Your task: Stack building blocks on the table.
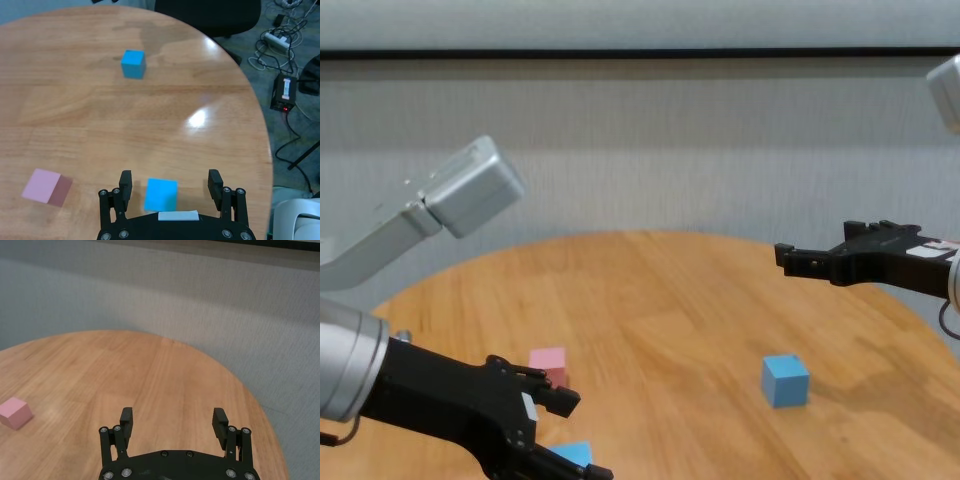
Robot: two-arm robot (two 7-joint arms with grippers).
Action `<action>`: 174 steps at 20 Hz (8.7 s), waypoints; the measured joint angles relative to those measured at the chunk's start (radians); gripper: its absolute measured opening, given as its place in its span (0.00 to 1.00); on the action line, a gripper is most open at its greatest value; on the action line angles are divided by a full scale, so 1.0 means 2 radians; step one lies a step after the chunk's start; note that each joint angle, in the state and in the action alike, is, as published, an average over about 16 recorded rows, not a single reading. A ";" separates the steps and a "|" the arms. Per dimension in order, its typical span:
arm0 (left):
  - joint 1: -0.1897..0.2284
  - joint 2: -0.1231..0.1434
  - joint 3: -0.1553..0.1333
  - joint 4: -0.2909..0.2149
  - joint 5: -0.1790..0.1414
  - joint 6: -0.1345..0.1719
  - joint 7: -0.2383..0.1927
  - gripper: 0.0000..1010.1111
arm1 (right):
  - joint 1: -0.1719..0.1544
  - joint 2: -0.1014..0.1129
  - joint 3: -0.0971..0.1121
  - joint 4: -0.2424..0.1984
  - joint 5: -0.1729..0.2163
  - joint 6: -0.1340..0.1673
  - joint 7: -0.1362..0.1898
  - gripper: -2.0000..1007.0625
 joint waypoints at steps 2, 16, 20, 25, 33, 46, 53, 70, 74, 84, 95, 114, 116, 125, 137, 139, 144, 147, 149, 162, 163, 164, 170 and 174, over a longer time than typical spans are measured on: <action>-0.003 -0.003 0.003 0.005 0.004 0.001 0.000 0.99 | 0.000 0.000 0.000 0.000 0.000 0.000 0.000 0.99; -0.019 -0.017 0.016 0.032 0.022 0.010 -0.008 0.99 | 0.000 0.000 0.000 0.000 0.000 0.000 0.000 0.99; -0.022 -0.019 0.020 0.035 0.027 0.013 -0.011 0.99 | 0.000 0.000 0.000 0.000 0.000 0.000 0.000 0.99; -0.026 -0.020 0.025 0.038 0.034 0.017 -0.013 0.99 | 0.000 0.000 0.000 0.000 0.000 0.000 0.000 0.99; -0.030 -0.023 0.030 0.044 0.041 0.022 -0.017 0.99 | 0.000 0.000 0.000 0.000 0.000 0.000 0.000 0.99; -0.030 -0.025 0.027 0.047 0.038 0.030 -0.018 0.91 | 0.000 0.000 0.000 0.000 0.000 0.000 0.000 0.99; -0.031 -0.026 0.028 0.047 0.038 0.032 -0.018 0.74 | 0.000 0.000 0.000 0.000 0.000 0.000 0.000 0.99; -0.044 -0.036 0.029 0.031 0.066 0.047 0.010 0.40 | 0.000 0.000 0.000 0.000 0.000 0.000 0.000 0.99; -0.060 -0.051 0.027 0.037 0.077 0.052 0.016 0.40 | 0.000 0.000 0.000 0.000 0.000 0.000 0.000 0.99; -0.121 -0.117 0.022 0.117 0.084 0.047 0.012 0.40 | 0.000 0.000 0.000 0.000 0.000 0.000 0.000 0.99; -0.169 -0.184 0.023 0.230 0.091 0.030 0.018 0.40 | 0.000 0.000 0.000 0.000 0.000 0.000 0.000 0.99; -0.212 -0.247 0.017 0.380 0.121 -0.016 0.023 0.40 | 0.000 0.000 0.000 0.000 0.000 0.000 0.000 0.99; -0.216 -0.251 0.017 0.392 0.125 -0.020 0.024 0.40 | 0.000 0.000 0.000 0.000 0.000 0.000 0.000 0.99; -0.227 -0.267 0.013 0.431 0.139 -0.032 0.024 0.40 | 0.000 0.000 0.000 0.000 0.000 0.000 0.000 0.99; -0.234 -0.275 0.004 0.455 0.151 -0.037 0.023 0.44 | 0.000 0.000 0.000 0.000 0.000 0.000 0.000 0.99; -0.234 -0.275 0.002 0.455 0.153 -0.036 0.023 0.47 | 0.000 0.000 0.000 0.000 0.000 0.000 0.000 0.99; -0.227 -0.267 -0.005 0.431 0.156 -0.026 0.025 0.59 | 0.000 0.000 0.000 0.000 0.000 0.000 0.000 0.99; -0.218 -0.255 -0.012 0.399 0.155 -0.015 0.028 0.69 | 0.000 0.000 0.000 0.000 0.000 0.000 0.000 0.99; -0.210 -0.245 -0.017 0.372 0.154 -0.006 0.031 0.75 | 0.000 0.000 0.000 0.000 0.000 0.000 0.000 0.99; -0.130 -0.144 -0.056 0.149 0.131 0.063 0.058 0.99 | 0.000 0.000 0.000 0.000 0.000 0.000 0.000 0.99; -0.123 -0.136 -0.058 0.136 0.129 0.066 0.060 0.99 | 0.000 0.000 0.000 0.000 0.000 0.000 0.000 0.99; -0.116 -0.129 -0.060 0.123 0.128 0.068 0.061 0.99 | 0.000 0.000 0.000 0.000 0.000 0.000 0.000 0.99; -0.081 -0.095 -0.068 0.066 0.119 0.073 0.067 0.99 | 0.000 0.000 0.000 0.000 0.000 0.000 0.000 0.99; -0.067 -0.083 -0.068 0.047 0.117 0.070 0.068 0.99 | 0.000 0.000 0.000 -0.001 0.000 0.001 0.000 0.99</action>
